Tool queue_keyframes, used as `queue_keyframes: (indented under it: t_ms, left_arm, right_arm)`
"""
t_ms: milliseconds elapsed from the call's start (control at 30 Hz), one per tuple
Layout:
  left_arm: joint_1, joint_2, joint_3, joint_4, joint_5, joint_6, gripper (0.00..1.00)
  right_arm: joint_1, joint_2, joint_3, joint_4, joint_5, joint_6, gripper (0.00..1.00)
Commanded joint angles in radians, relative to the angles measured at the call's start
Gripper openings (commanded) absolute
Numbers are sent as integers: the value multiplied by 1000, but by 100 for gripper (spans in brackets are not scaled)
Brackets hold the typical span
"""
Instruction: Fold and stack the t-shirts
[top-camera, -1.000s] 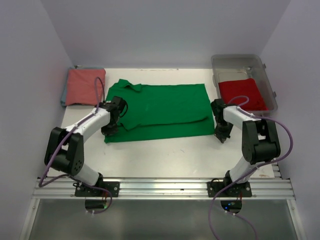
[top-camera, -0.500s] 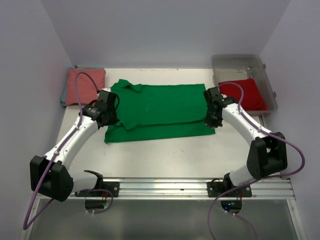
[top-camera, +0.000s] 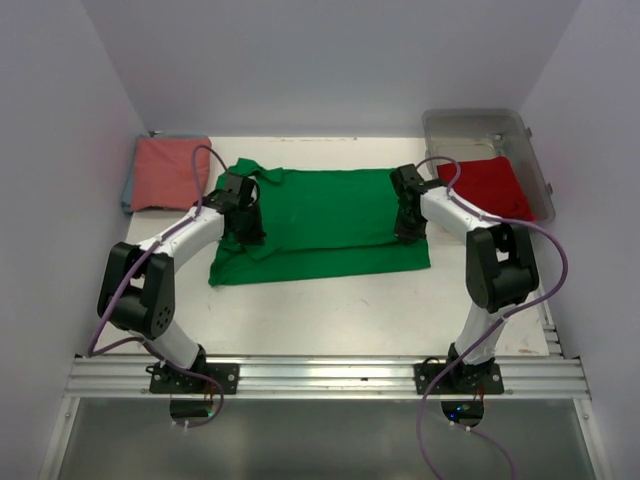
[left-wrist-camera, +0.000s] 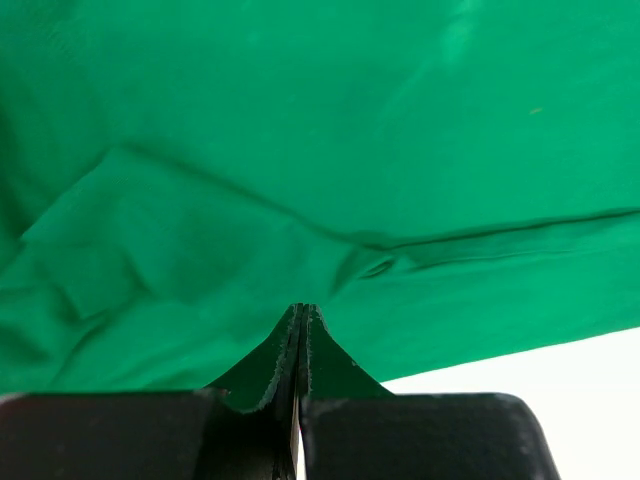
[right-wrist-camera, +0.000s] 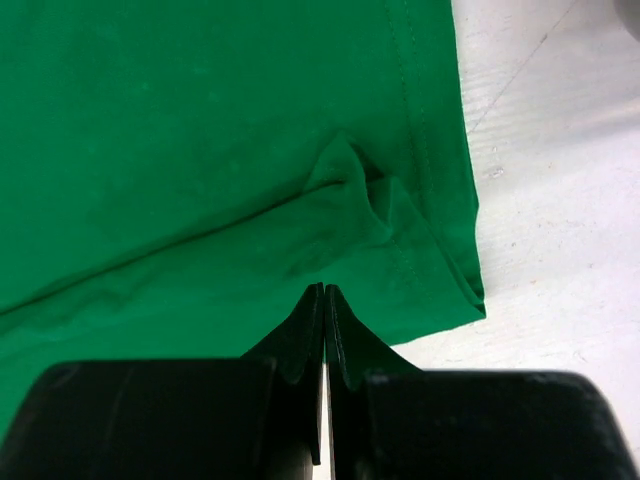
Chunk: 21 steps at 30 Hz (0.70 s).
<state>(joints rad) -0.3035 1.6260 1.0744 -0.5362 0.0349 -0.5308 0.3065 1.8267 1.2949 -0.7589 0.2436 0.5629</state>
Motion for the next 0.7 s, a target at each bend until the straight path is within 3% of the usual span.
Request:
queue_keyframes:
  t_ms: [0, 667]
  left_arm:
    - [4, -35, 39, 97, 66, 2, 0]
    - [4, -55, 2, 116, 66, 5, 0]
  right_arm:
    - [-3, -20, 11, 56, 23, 20, 0]
    - [-23, 143, 93, 121, 134, 34, 0]
